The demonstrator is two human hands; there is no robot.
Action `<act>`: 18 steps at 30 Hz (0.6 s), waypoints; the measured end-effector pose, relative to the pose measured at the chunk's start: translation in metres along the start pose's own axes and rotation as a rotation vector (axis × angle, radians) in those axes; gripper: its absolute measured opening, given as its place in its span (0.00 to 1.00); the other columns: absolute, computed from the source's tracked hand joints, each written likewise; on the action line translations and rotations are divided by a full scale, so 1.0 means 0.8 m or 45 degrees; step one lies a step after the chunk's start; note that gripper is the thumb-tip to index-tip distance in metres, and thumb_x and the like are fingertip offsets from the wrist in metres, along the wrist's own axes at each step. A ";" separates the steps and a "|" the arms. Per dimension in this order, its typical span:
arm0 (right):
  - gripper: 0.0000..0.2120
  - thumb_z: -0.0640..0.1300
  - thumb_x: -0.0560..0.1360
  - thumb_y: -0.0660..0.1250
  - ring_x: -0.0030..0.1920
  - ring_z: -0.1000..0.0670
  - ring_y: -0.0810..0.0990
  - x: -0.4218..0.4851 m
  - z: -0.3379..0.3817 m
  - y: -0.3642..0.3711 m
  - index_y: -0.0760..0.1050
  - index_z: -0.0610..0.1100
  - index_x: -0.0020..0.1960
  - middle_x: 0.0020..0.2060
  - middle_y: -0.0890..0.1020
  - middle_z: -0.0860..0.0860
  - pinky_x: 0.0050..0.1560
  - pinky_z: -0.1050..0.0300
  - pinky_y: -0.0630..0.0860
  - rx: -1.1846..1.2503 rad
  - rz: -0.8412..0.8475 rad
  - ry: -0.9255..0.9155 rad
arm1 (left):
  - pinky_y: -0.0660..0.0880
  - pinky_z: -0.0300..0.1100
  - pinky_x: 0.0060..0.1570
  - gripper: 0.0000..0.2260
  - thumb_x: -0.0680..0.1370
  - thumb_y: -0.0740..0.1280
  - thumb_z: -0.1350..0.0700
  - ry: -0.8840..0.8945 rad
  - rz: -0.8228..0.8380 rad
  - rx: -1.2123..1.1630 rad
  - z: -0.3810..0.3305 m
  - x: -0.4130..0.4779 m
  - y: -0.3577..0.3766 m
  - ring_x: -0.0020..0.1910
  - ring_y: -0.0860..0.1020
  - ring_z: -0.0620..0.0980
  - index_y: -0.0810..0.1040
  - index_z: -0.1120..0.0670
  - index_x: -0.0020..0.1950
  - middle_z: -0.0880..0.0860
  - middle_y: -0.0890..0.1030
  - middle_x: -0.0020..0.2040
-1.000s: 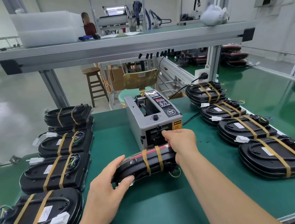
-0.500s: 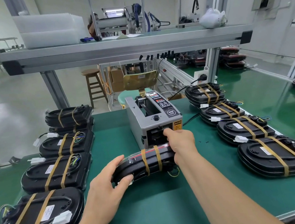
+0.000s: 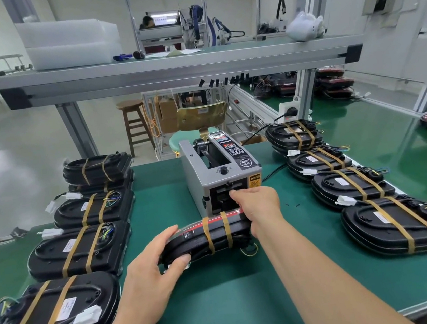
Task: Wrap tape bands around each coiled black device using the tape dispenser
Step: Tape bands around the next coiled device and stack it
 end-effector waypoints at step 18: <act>0.02 0.39 0.71 0.75 0.45 0.51 0.80 -0.052 0.019 -0.045 0.83 0.43 0.41 0.37 0.85 0.53 0.49 0.56 0.72 0.238 0.324 -0.148 | 0.66 0.24 0.58 0.26 0.70 0.77 0.63 0.114 -0.064 -0.071 -0.016 -0.002 0.018 0.59 0.76 0.34 0.78 0.43 0.63 0.33 0.79 0.57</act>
Point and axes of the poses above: each hand's wrist, its own x-axis towards the middle knuckle, its own y-axis out of the palm, z = x × y, the point moved 1 cm from there along x, towards the middle knuckle
